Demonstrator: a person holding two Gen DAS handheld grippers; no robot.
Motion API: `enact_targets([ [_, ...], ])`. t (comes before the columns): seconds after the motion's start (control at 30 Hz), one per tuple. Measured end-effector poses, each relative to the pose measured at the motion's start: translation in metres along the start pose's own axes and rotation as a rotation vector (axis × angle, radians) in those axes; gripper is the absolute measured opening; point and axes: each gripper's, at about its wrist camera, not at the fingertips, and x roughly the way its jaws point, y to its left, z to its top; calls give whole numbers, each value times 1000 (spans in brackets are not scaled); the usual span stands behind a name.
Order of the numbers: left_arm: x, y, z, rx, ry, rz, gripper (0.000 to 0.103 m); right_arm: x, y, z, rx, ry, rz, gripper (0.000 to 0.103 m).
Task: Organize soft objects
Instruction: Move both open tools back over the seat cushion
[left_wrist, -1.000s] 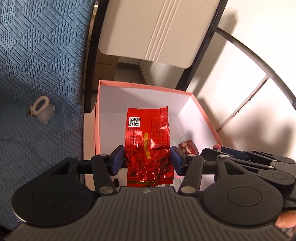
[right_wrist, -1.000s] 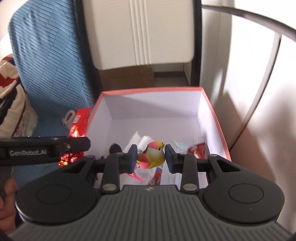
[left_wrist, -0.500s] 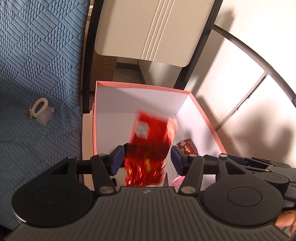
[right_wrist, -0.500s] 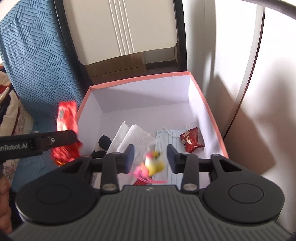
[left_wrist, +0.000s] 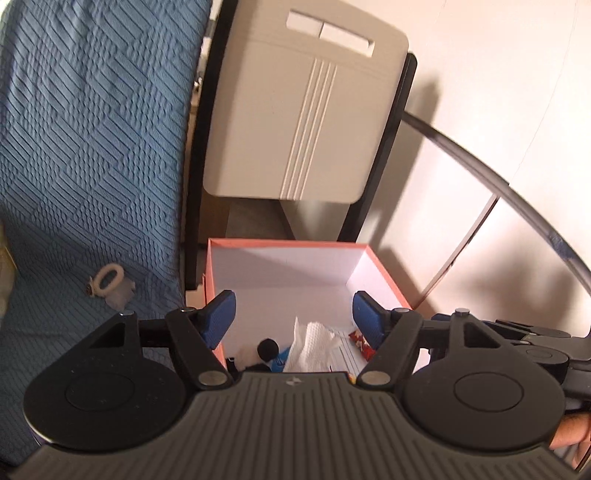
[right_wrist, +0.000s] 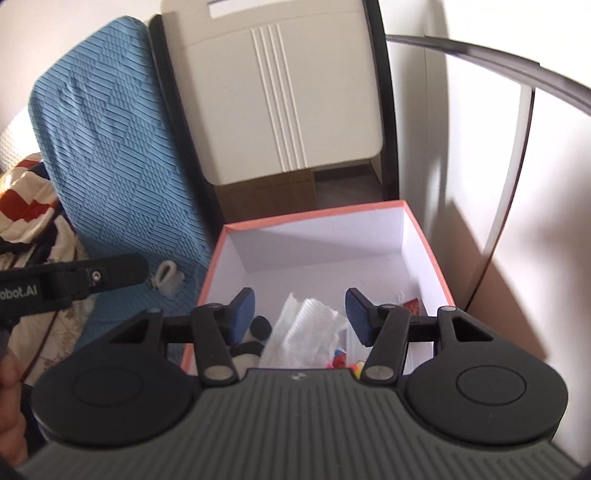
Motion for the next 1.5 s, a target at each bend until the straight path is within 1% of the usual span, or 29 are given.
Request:
enact_targets([
  [0.13,-21,8,3,-3,-41,-3,75,-12,13,4,-16,-25,10,57],
  [0.37,-48,30,3,-13,-90,-7,75,-28,40,6,-42,-53,30,57],
  [0.43,-54,37,4,-18,-101,-11,75,-31,51,4,-67,-70,47,57],
  [0.5,-61,43,2,-8,-116,1,75,-32,63,2,-98,-86,61,57],
  [0.6,-71,53,-1,4,-134,21,75,-31,78,-1,-112,-94,75,57],
  [0.7,-82,69,-5,-21,-179,23,75,-29,92,-4,-109,-90,89,57],
  [0.8,-89,87,-7,-61,-204,30,75,-28,106,-8,-134,-96,104,57],
  [0.97,-95,111,-15,-69,-201,59,75,-23,132,-20,-184,-81,125,57],
  [1.03,-95,122,-20,-77,-193,65,75,-19,138,-25,-185,-70,132,57],
  [1.13,-94,138,-27,-66,-172,103,75,-14,145,-31,-175,-44,133,57],
  [1.2,-94,154,-32,-87,-163,116,75,-10,151,-33,-181,-31,136,57],
  [1.33,-95,178,-41,-138,-162,119,75,-3,164,-37,-197,-13,132,57],
  [1.5,-95,192,-51,-136,-161,115,75,8,182,-47,-191,2,130,57],
])
